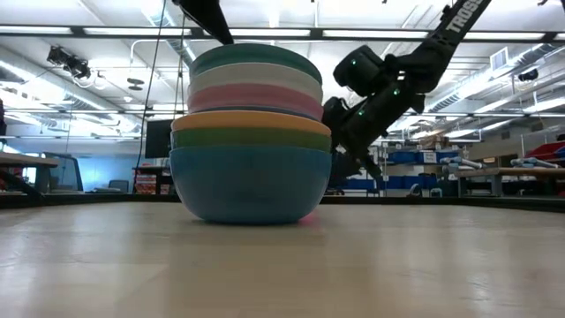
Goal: Nest bowls inside each other
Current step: Stack the red bowl on top of the orange bowl
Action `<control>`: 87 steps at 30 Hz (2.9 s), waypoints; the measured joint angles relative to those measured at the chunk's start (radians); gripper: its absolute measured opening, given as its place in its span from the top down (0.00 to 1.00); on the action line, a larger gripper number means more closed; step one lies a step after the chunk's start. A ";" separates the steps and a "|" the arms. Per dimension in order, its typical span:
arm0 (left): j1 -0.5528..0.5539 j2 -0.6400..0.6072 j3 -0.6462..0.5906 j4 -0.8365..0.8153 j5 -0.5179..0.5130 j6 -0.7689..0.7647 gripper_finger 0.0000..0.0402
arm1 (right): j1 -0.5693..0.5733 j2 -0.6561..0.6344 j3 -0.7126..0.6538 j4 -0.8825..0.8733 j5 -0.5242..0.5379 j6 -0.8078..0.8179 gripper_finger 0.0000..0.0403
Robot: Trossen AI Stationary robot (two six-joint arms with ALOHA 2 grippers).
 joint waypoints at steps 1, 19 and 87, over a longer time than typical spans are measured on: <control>0.000 0.000 0.000 0.003 0.000 0.000 0.76 | 0.000 0.003 0.000 0.001 0.006 0.000 0.52; 0.000 0.000 0.000 0.008 0.001 0.000 0.76 | 0.000 0.101 0.035 0.005 0.063 0.007 0.77; -0.139 -0.248 0.000 -0.130 -0.025 -0.121 0.76 | 0.398 -0.043 0.523 -0.564 0.130 -0.284 0.84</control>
